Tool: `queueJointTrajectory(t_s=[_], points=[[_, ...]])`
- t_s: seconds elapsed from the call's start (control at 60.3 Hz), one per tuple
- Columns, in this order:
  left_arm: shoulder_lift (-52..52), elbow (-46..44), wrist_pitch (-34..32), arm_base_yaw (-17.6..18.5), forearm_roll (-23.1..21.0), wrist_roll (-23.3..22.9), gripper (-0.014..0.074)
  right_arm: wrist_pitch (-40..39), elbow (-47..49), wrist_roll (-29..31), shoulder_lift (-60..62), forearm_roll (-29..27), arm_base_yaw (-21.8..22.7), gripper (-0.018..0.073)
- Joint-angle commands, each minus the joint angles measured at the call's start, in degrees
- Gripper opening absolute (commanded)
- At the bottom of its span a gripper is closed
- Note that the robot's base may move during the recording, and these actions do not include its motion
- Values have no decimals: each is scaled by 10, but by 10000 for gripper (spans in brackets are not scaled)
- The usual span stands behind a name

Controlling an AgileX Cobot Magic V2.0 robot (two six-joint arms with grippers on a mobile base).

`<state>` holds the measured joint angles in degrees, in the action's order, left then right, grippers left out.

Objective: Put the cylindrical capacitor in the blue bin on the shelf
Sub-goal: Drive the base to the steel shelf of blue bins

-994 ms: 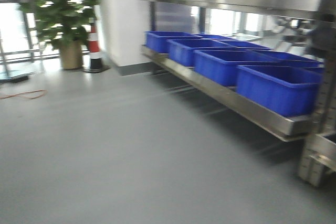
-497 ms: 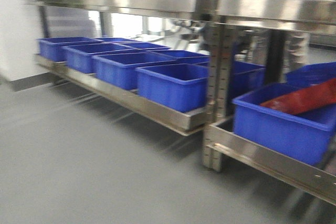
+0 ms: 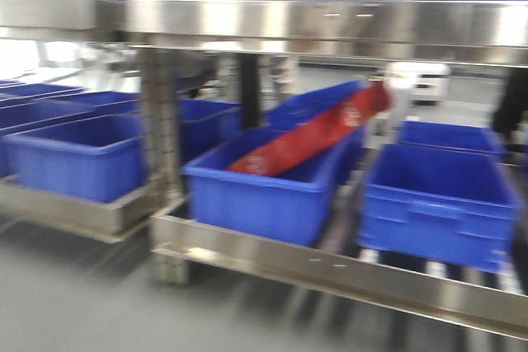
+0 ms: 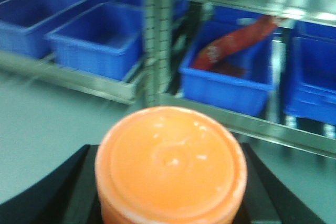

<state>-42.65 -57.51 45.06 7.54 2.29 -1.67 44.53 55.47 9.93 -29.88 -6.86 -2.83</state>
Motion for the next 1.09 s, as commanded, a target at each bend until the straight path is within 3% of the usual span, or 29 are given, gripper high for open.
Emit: queueJointTrajectory(t_s=[0.0, 1.077], points=[[2, -5, -10, 5, -1, 0, -111, -17, 4, 2, 2, 4, 0, -162], [2, -5, -10, 5, -1, 0, -111, -17, 4, 2, 2, 4, 0, -162]])
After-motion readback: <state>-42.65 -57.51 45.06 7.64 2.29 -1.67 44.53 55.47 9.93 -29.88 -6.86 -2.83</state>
